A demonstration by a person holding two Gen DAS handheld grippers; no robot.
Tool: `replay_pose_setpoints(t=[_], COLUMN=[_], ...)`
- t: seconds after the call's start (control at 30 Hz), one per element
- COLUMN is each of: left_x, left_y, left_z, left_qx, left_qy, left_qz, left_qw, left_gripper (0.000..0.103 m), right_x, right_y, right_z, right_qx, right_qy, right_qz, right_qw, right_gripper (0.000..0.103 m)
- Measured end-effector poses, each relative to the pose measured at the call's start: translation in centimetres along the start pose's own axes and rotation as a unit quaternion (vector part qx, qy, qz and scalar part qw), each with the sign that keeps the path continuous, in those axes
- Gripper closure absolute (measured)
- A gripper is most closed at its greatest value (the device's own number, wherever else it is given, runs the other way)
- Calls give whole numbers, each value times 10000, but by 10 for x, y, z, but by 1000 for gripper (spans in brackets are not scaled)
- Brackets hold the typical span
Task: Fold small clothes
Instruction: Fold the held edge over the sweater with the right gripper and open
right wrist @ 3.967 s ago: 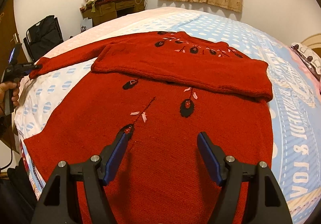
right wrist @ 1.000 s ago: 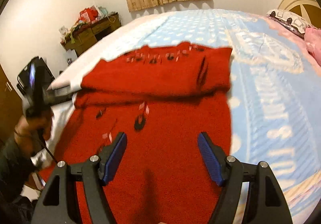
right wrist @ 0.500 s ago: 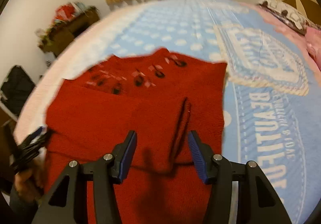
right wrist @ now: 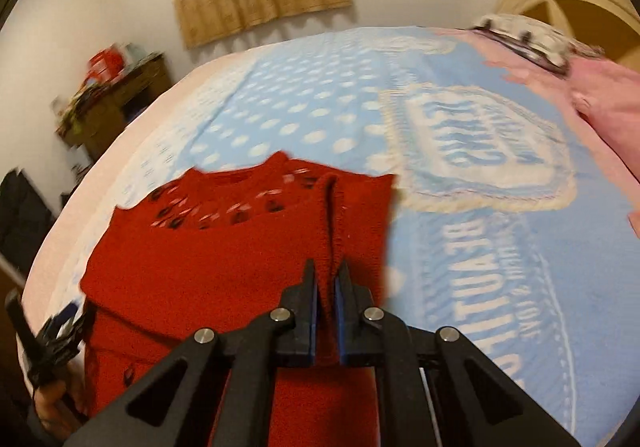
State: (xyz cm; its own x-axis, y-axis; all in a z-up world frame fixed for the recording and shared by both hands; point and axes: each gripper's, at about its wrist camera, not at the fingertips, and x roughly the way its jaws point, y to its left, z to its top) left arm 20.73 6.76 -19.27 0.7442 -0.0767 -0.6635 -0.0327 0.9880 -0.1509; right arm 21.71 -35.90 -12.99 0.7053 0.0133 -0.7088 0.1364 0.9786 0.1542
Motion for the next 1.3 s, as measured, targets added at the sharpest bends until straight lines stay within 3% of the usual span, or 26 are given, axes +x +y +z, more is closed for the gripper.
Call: replay_pose_setpoints(t=[0.13, 0.2, 0.23, 0.33, 0.47, 0.53, 0.57, 0.67, 0.87, 0.97, 1.0, 1.03, 1.17, 1.3], left_x=[2, 3, 5, 30, 18, 11, 8, 11, 3, -15, -22, -27, -41, -13], left_y=[-6, -9, -12, -13, 23, 42, 43, 34, 32, 35, 39, 42, 45, 20], left_z=[9, 19, 25, 30, 31, 24, 22, 23, 17, 13, 14, 17, 40, 59], left_qx=[30, -16, -6, 4, -955, -1493, -1543, -1273, -947, -1033, -1130, -1217, -1407, -942], left_qy=[218, 303, 266, 656, 178, -99, -161, 24, 146, 25, -54, -158, -577, -224], left_qz=[18, -357, -364, -58, 128, -249, -246, 25, 60, 31, 91, 127, 61, 51], left_qw=[9998, 9989, 9990, 9978, 9952, 9884, 9876, 9919, 9954, 9946, 9935, 9924, 9883, 9953], left_gripper=[7, 5, 0, 0, 0, 0, 0, 1, 1, 0, 0, 0, 0, 0], right_x=[23, 27, 27, 20, 14, 21, 25, 35, 31, 18, 13, 5, -9, 5], right_y=[1, 8, 14, 23, 11, 1, 0, -4, -7, -7, -6, -4, 17, 50], right_z=[-14, -18, -18, -15, -11, -15, -18, -29, -27, -24, -23, -21, -16, -18], right_qx=[-62, -198, -273, -423, -358, -306, -323, -308, -320, -325, -351, -388, -600, -1061], right_qy=[381, 404, 379, 254, 237, 391, 473, 598, 628, 509, 426, 254, -47, 102], right_qz=[181, 267, 299, 342, 235, 237, 234, 189, 89, -229, -388, -493, 55, 353], right_qw=[9991, 9986, 9985, 9982, 9988, 9985, 9981, 9976, 9975, 9979, 9977, 9977, 9982, 9937], right_gripper=[97, 97, 97, 97, 97, 97, 97, 97, 95, 78, 57, 43, 43, 43])
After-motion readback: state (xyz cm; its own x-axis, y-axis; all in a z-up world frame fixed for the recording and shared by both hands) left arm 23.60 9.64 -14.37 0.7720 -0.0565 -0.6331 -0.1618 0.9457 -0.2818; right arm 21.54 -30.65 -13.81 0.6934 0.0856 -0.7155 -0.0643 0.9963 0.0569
